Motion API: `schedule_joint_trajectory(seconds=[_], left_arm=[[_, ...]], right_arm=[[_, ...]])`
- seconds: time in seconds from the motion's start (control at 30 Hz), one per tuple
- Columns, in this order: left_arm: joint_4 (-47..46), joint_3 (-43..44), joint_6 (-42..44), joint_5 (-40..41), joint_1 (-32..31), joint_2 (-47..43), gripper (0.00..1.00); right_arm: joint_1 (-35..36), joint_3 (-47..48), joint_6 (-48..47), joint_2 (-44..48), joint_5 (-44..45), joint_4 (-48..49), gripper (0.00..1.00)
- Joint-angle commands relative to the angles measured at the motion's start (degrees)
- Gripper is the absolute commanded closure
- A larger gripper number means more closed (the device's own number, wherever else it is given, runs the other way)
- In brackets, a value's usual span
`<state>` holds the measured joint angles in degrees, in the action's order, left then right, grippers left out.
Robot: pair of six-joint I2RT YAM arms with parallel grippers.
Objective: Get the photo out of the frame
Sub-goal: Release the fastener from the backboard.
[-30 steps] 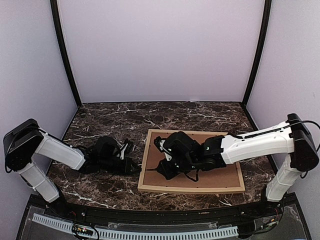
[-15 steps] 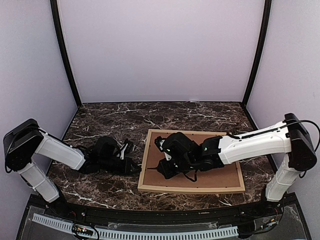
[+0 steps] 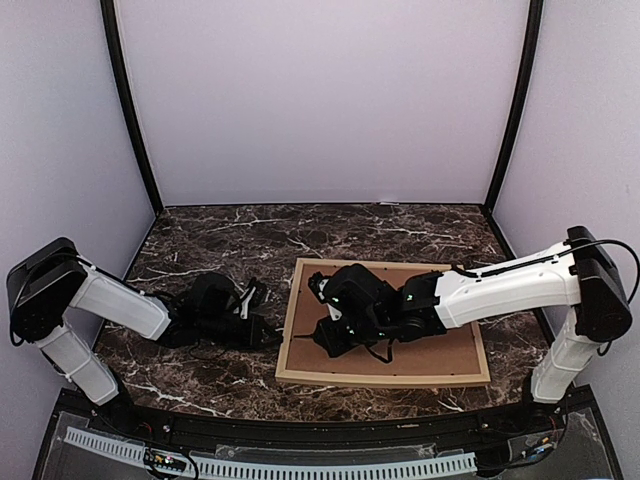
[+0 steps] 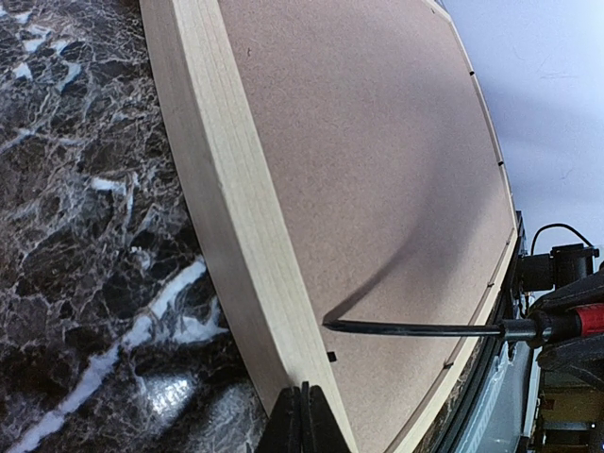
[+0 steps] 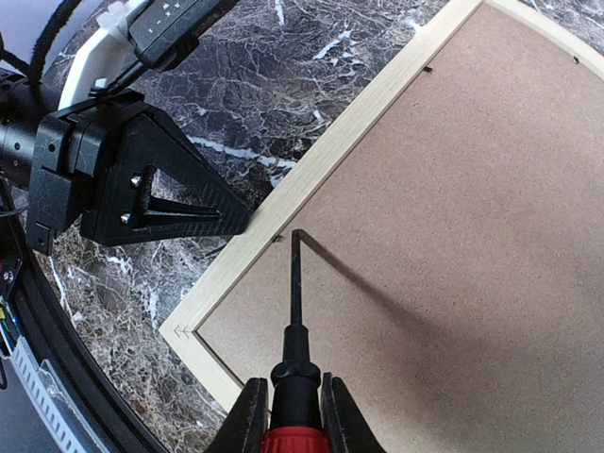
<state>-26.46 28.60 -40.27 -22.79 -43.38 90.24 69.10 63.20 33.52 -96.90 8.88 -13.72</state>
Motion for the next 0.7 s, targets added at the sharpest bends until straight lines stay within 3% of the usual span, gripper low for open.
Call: schedule_joint_trajectory(seconds=[0.0,0.67], left_arm=[[3.6,-1.3,0.0,-0.8,-0.6,0.3,0.97],[3.2,-1.6,-0.2,-1.0,-0.7,0.5,0.97]], right_arm=[[-0.3,1.5,0.1,-0.5,0.5,1.4,1.0],[-0.3,2.5,-0.2,-0.5,-0.1,1.6,1.0]])
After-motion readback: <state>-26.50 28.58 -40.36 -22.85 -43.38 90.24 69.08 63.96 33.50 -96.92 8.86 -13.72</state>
